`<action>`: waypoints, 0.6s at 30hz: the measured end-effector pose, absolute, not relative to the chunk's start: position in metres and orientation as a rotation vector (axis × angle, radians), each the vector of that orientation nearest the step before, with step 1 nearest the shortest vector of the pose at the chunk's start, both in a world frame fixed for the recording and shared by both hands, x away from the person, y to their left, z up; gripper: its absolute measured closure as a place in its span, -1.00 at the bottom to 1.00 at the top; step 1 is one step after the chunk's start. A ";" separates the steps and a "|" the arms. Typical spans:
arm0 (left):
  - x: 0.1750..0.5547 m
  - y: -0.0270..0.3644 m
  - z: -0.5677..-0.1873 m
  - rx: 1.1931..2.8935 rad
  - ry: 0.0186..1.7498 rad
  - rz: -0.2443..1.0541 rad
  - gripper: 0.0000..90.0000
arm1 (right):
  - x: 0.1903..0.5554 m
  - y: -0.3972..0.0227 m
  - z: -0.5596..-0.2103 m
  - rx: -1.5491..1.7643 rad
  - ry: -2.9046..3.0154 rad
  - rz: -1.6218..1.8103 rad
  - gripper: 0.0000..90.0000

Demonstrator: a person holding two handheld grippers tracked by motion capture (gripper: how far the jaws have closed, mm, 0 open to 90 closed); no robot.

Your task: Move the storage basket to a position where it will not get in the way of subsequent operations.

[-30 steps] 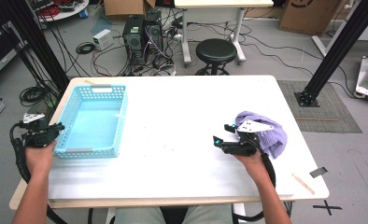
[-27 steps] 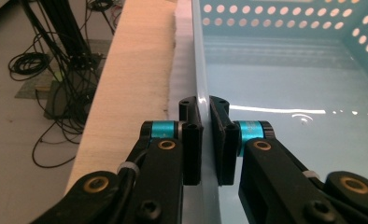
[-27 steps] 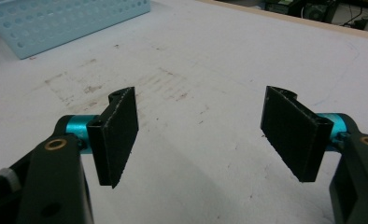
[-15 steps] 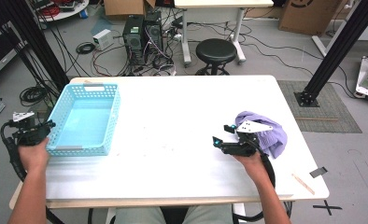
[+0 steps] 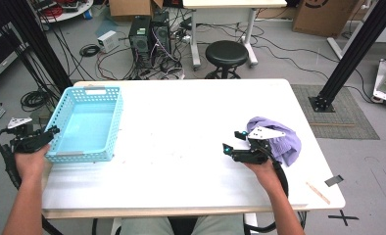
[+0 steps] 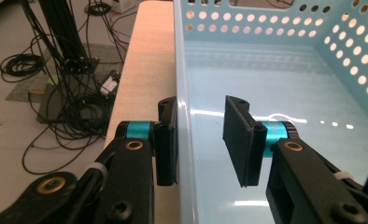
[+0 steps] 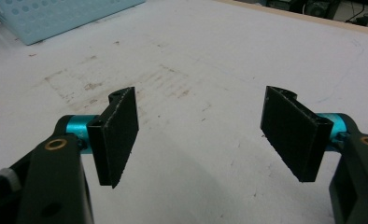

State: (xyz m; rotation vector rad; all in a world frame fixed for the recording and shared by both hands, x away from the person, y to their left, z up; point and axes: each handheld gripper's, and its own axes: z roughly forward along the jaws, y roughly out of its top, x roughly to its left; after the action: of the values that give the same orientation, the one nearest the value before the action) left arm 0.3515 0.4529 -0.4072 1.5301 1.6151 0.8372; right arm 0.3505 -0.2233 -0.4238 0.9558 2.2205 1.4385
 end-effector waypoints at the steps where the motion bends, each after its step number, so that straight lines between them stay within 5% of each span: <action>1: 0.351 0.454 -0.407 1.518 1.623 0.830 0.53 | 0.351 -0.223 -0.424 0.945 2.218 1.440 -0.38; 5: 0.351 0.458 -0.407 1.478 1.670 0.820 0.87 | 0.350 -0.222 -0.424 0.952 2.226 1.438 -0.37; 18: 0.367 0.456 -0.405 1.542 1.662 0.893 0.86 | 0.352 -0.222 -0.425 0.955 2.228 1.438 -0.38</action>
State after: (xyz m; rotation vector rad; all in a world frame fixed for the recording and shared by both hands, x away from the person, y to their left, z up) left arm 0.3674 0.4562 -0.4055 1.5424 1.6617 0.8930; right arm 0.3517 -0.2220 -0.4252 0.9546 2.2283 1.4384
